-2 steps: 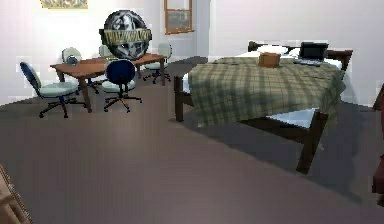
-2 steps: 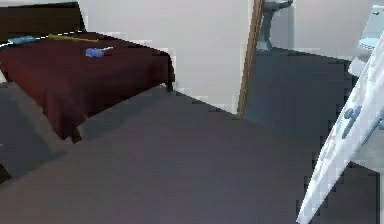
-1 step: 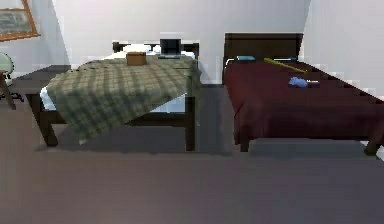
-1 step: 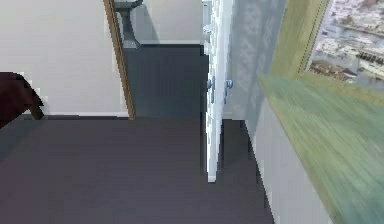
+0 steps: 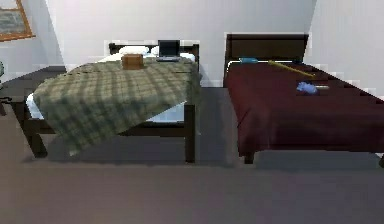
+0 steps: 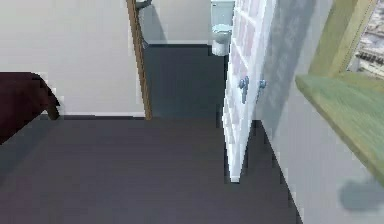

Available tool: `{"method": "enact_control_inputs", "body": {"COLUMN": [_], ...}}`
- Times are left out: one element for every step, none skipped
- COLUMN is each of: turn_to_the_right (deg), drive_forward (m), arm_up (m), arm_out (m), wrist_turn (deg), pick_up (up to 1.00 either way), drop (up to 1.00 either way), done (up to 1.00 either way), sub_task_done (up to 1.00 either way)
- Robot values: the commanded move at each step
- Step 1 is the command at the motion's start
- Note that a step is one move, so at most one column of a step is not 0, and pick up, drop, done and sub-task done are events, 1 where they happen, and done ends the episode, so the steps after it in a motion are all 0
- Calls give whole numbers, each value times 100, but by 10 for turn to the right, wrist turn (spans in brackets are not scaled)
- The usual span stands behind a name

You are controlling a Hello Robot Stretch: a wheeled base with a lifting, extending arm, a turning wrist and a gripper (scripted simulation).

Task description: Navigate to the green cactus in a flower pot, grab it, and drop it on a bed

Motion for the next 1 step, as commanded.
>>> {"method": "enact_control_inputs", "body": {"turn_to_the_right": [-450], "drive_forward": [0], "arm_up": [0], "arm_out": [0], "wrist_turn": [0], "pick_up": [0], "drop": [0], "done": [0], "sub_task_done": [0]}}
